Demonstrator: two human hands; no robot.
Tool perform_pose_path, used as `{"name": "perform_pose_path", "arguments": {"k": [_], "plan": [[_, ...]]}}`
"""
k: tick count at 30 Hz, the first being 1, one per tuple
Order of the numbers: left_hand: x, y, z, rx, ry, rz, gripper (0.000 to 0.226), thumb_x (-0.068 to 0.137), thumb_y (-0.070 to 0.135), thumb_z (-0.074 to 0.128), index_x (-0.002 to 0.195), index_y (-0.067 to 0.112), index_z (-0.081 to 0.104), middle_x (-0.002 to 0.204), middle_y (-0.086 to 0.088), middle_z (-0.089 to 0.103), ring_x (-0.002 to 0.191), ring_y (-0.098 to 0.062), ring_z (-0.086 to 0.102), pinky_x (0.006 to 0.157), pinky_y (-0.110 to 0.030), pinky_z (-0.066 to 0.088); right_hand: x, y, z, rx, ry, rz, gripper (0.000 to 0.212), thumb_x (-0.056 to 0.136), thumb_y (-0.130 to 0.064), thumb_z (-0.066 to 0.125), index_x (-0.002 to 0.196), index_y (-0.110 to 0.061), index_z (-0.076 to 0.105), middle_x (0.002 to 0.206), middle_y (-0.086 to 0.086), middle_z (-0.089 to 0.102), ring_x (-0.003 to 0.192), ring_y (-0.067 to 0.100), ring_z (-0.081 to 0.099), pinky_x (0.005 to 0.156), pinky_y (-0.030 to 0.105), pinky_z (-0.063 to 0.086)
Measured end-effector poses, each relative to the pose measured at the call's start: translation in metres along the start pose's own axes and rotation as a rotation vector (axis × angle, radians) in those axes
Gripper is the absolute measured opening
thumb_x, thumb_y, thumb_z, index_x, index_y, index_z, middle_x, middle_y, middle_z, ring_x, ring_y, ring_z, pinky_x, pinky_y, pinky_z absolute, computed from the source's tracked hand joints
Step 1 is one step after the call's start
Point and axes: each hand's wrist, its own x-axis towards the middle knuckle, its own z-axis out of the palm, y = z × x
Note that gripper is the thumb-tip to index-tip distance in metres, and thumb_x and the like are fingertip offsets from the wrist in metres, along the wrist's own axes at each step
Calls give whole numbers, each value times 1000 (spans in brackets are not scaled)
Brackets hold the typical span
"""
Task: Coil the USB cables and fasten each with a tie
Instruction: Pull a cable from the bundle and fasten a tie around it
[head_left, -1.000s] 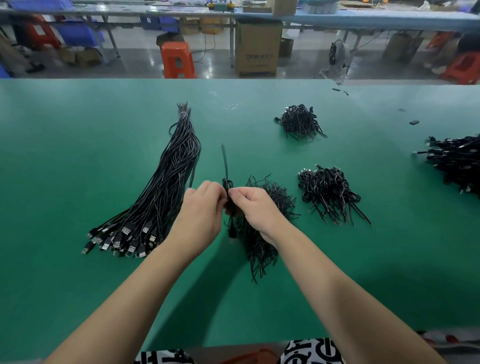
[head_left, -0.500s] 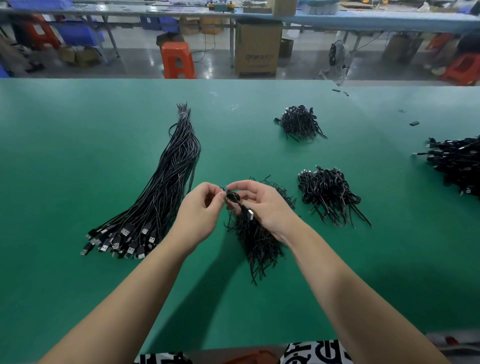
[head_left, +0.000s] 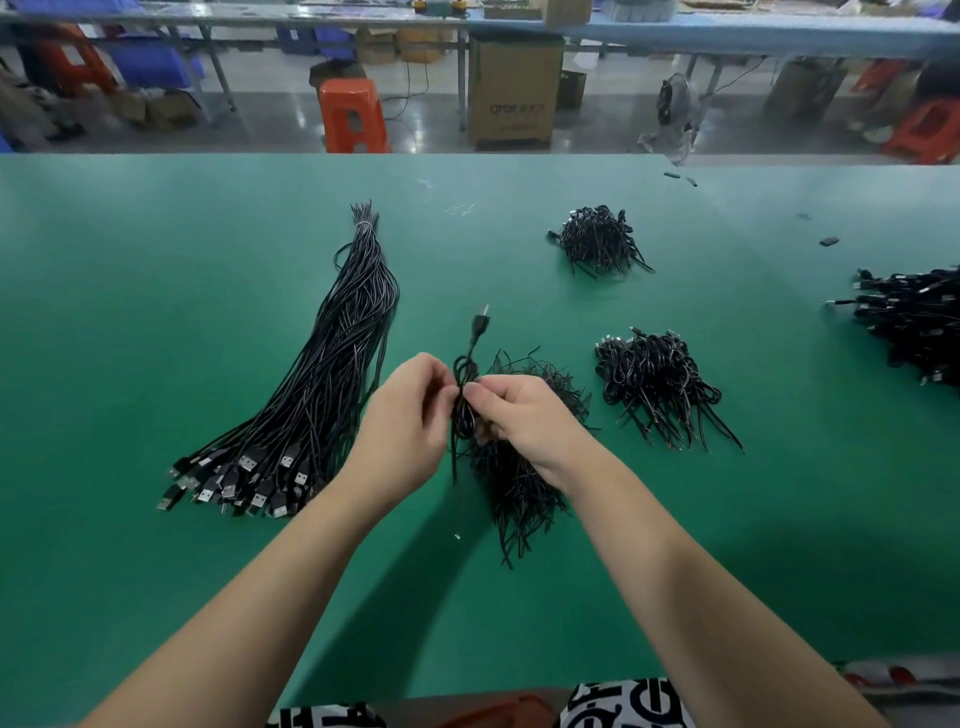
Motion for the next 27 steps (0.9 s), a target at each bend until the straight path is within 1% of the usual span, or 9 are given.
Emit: {"name": "perform_pose_path", "arguments": {"k": [2, 4, 6, 10, 12, 14, 18, 24, 27], "plan": [[-3, -4, -2, 198, -19, 234, 13, 94, 0, 53, 90, 12, 57, 84, -1, 56, 71, -25, 47, 71, -36, 37, 0, -1, 0, 23, -55, 62, 33, 104, -22, 54, 94, 7, 67, 71, 1, 51, 65, 10, 46, 64, 27, 44], [-3, -11, -4, 416, -35, 438, 21, 82, -10, 55, 89, 9, 60, 83, -4, 57, 66, -28, 45, 71, -39, 34, -1, -3, -1, 50, -99, 146, 29, 103, -24, 56, 99, 0, 71, 78, 6, 53, 69, 13, 45, 61, 24, 43], [-3, -15, -5, 493, -43, 496, 25, 78, -13, 56, 89, 8, 62, 83, -5, 57, 65, -29, 46, 72, -38, 33, -1, -4, -1, 103, -116, 216, 22, 101, -24, 60, 99, -5, 72, 73, 3, 55, 67, 15, 46, 58, 23, 42], [-5, -11, -2, 166, -42, 145, 12, 96, 4, 56, 90, 14, 56, 81, 5, 53, 70, -19, 48, 70, -31, 35, 1, -2, 0, 248, -15, 170, 12, 102, -12, 56, 111, -13, 64, 84, 11, 70, 76, 23, 57, 61, 27, 51], [-2, -11, -1, 12, -13, -68, 12, 98, 12, 57, 87, 18, 55, 73, 10, 54, 65, -5, 48, 62, -20, 35, 1, -1, 1, 284, -72, 53, 17, 98, -4, 60, 111, -14, 64, 88, 9, 72, 75, 19, 60, 69, 28, 55], [2, -13, -1, -141, -41, -250, 13, 98, 17, 58, 86, 18, 59, 68, 11, 55, 59, -2, 47, 58, -20, 36, 0, 0, 3, 220, -98, -39, 21, 92, 0, 68, 106, -16, 69, 89, 3, 73, 78, 13, 63, 77, 28, 56], [0, -8, -1, -428, -146, -408, 16, 99, 18, 59, 83, 16, 61, 62, 9, 52, 58, -11, 41, 54, -25, 35, 3, 1, 2, 27, 63, -44, 8, 88, -20, 76, 96, -22, 77, 90, 7, 74, 73, 13, 60, 78, 33, 55], [-3, 3, -2, -7, -50, -53, 12, 97, 13, 57, 86, 14, 54, 71, 8, 53, 62, -6, 46, 60, -22, 36, 0, -1, 5, 13, 94, 4, 27, 96, -35, 67, 75, -20, 76, 60, -2, 59, 54, 14, 51, 62, 31, 46], [-7, 6, -4, 244, -23, 241, 10, 94, 4, 54, 86, 10, 56, 78, -2, 54, 66, -18, 41, 68, -36, 38, -2, -3, 7, 34, 82, 33, 39, 99, -36, 63, 64, -20, 73, 61, -4, 65, 53, 17, 48, 59, 32, 41]]}}
